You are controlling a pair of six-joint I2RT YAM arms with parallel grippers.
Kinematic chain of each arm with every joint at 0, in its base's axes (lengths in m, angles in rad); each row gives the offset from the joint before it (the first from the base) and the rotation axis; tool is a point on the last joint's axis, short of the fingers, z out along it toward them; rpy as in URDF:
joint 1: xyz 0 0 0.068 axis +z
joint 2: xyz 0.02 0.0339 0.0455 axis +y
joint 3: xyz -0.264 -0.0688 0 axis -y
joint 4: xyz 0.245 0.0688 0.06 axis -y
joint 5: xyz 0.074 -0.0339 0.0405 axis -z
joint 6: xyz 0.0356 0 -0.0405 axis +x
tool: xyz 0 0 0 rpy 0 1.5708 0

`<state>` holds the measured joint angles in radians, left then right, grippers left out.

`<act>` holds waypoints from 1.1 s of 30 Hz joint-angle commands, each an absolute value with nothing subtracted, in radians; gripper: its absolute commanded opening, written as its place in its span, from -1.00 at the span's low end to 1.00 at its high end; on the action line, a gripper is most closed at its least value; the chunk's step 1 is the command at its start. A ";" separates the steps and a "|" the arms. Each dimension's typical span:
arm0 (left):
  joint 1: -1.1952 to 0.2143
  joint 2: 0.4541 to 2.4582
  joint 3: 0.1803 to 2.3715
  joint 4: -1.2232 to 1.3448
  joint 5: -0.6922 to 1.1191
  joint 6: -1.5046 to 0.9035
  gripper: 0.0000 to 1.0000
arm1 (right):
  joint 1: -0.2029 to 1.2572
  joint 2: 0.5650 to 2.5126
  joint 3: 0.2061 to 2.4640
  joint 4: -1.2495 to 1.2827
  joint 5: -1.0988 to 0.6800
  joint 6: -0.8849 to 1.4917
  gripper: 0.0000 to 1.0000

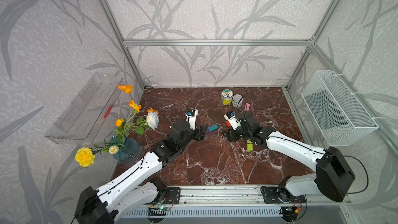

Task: Assemble the letter v with building blocks
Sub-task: Pick up the building block from the center of the board.

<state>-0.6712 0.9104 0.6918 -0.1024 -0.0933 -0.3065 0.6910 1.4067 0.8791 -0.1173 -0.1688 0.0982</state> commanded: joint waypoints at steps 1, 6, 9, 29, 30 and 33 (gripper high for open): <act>-0.654 0.841 0.661 -0.210 -0.185 -0.302 0.54 | 0.719 1.440 0.931 -0.078 -0.169 0.071 0.35; -0.600 0.770 0.640 -0.268 -0.187 -0.320 0.56 | 0.798 1.493 0.982 -0.062 -0.148 0.042 0.43; -0.542 0.749 0.636 -0.302 -0.155 -0.345 0.58 | 0.840 1.516 0.998 -0.035 -0.128 0.032 0.51; -0.257 0.875 0.541 -0.170 0.023 -0.550 0.62 | 0.989 1.731 1.151 -0.004 -0.169 -0.057 0.80; -0.238 0.892 0.538 -0.160 0.040 -0.555 0.63 | 0.991 1.744 1.158 0.000 -0.176 -0.059 0.81; -0.179 0.940 0.537 -0.141 0.094 -0.564 0.63 | 0.999 1.791 1.196 -0.003 -0.196 -0.066 0.83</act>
